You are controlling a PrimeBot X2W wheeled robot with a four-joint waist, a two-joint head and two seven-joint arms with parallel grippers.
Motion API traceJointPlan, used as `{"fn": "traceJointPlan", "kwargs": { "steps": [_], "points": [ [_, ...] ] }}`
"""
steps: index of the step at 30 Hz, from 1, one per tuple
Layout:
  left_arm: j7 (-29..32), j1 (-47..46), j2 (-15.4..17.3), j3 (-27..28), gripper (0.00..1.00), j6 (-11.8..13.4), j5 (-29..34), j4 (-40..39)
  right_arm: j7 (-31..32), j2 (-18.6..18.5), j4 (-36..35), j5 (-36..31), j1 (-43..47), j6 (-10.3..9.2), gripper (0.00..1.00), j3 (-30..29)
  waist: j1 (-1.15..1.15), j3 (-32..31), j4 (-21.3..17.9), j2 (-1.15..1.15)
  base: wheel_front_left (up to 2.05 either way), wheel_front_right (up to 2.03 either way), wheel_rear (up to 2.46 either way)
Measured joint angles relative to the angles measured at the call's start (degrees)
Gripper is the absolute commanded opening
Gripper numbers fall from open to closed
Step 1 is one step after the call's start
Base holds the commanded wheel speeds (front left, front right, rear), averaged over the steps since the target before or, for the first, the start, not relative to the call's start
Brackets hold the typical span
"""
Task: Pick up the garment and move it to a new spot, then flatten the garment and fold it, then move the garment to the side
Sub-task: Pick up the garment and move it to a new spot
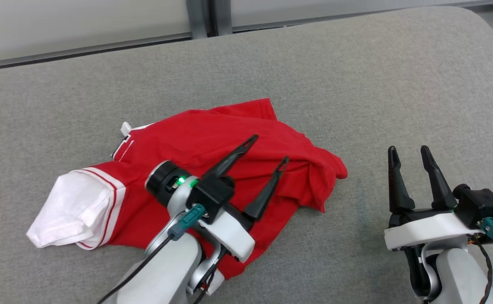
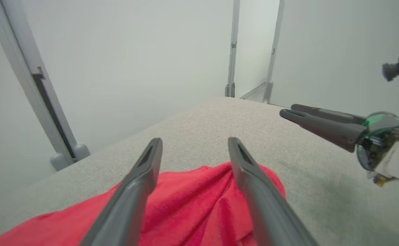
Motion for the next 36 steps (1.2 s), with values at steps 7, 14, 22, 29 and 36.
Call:
{"fn": "traceJointPlan", "kwargs": {
  "steps": [7, 14, 22, 29, 36],
  "points": [
    [-3.3, 4.5, 2.7, 8.6, 1.00, 7.0, -3.2, -2.0, 0.3, -1.1, -0.5, -0.7, 1.4, 0.00, 1.00, -0.7, 0.00, -3.1, 3.8, 0.00, 0.00, 0.00, 0.00],
    [-4.7, 8.8, 6.3, 17.8, 1.00, 11.5, -5.7, -2.0, 2.1, -2.1, -2.4, -1.5, 3.5, 0.00, 1.00, -2.1, 0.00, -5.5, 7.4, 0.00, 0.00, 0.00, 0.00],
    [-4.9, 15.5, 8.3, 24.2, 1.00, 11.0, -7.7, -2.3, 4.5, -2.5, -5.1, -2.5, 6.5, 0.00, 1.00, -2.4, 0.00, -8.4, 9.5, 0.00, 0.00, 0.00, 0.00],
    [-4.9, 19.5, 7.6, 25.0, 1.00, 8.9, -7.2, -1.6, 6.6, -2.3, -7.0, -2.9, 9.9, 0.00, 1.00, -2.4, 0.00, -10.9, 9.3, 0.00, 0.00, 0.00, 0.00],
    [-5.0, 22.4, 6.9, 25.6, 1.00, 7.9, -6.5, -0.2, 7.8, -2.1, -8.5, -3.7, 12.6, 0.00, 1.00, -2.1, 0.00, -13.2, 8.6, 0.00, 0.00, 0.00, 0.00]
  ]
}}
